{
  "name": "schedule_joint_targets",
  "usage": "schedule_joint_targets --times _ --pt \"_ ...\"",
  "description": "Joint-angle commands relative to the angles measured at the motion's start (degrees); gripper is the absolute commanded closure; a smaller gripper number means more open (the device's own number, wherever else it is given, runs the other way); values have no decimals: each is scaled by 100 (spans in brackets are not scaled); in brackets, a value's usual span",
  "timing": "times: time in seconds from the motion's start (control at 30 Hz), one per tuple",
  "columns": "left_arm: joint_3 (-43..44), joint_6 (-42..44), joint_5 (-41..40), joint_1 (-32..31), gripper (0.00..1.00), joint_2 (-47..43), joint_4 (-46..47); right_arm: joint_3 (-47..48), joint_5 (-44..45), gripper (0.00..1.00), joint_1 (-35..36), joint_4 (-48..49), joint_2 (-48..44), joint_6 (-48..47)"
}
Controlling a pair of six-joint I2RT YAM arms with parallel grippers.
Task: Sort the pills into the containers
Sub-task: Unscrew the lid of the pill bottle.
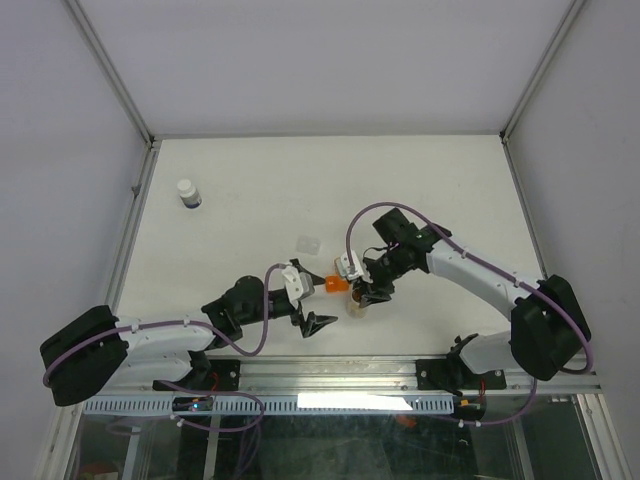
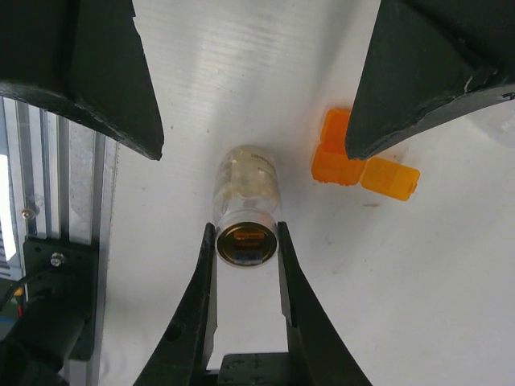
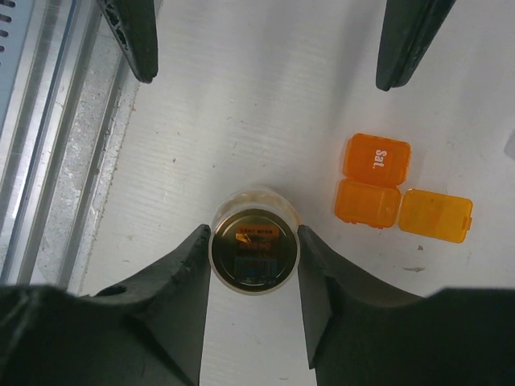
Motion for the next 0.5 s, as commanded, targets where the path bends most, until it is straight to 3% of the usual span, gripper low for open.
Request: schedule_joint_targets --times 0.0,0.13,0.47 --pt "-273 -473 -123 32 1 -10 1704 256 -964 91 -404 111 -419 435" --pt "-257 -573 198 32 1 176 2692 215 -2337 96 -1152 63 -800 761" --pt "939 -535 459 24 1 893 2425 403 -3866 100 -2038 355 -1176 1755"
